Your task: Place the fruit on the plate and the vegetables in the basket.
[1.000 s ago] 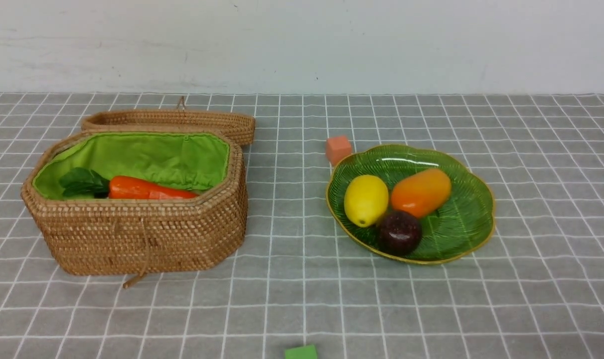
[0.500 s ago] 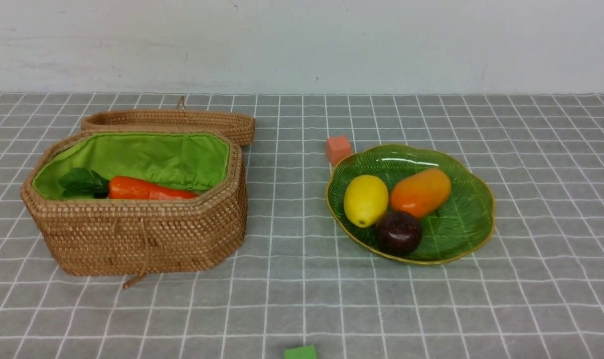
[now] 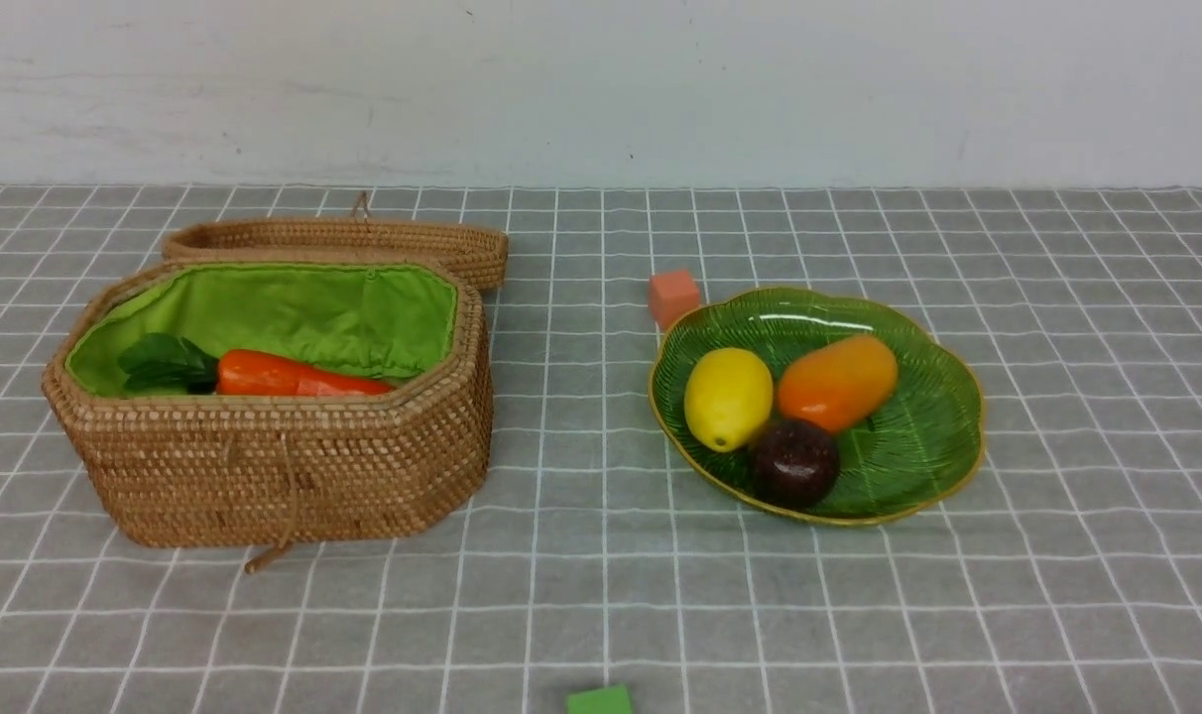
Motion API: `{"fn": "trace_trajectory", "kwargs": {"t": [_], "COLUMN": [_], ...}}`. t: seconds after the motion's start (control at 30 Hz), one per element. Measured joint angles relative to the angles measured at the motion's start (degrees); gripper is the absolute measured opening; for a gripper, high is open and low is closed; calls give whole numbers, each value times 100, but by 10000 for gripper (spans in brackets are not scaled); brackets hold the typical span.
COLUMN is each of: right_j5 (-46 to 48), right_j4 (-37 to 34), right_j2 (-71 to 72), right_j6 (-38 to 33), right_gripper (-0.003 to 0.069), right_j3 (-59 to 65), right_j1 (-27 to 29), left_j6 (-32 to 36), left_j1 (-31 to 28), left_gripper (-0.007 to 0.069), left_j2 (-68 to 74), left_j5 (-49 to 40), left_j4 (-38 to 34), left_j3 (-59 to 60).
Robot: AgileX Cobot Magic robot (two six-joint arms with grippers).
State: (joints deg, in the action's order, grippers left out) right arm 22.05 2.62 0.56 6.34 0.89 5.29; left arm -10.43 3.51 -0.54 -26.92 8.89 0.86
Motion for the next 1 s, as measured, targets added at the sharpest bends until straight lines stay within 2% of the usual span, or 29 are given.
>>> {"fn": "trace_trajectory", "kwargs": {"t": [1.0], "right_j5": [-11], "right_j4": [-20], "right_j2": [0], "right_j6": [0], "right_gripper": [64], "right_j3": [3], "right_j1": [0], "left_j6": [0], "left_j1": [0], "left_gripper": [239], "left_j2": [0], "left_j5": [0], "left_j4": [0], "left_j3": [0]}}
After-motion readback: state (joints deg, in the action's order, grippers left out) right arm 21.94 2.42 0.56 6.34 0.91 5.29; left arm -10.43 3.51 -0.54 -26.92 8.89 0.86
